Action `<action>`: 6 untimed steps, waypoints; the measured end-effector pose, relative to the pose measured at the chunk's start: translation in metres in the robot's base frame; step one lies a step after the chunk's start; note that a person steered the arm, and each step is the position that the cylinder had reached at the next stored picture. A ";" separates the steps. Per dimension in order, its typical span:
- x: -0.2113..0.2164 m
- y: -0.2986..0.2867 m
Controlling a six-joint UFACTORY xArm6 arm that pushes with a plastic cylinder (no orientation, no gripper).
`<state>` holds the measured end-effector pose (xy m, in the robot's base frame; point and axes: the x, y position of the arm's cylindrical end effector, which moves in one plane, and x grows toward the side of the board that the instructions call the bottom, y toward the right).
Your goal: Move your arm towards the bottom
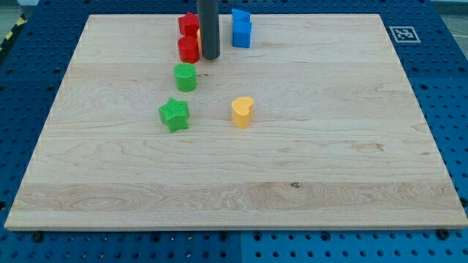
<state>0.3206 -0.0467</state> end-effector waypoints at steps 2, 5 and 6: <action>0.103 0.000; 0.209 0.042; 0.178 0.073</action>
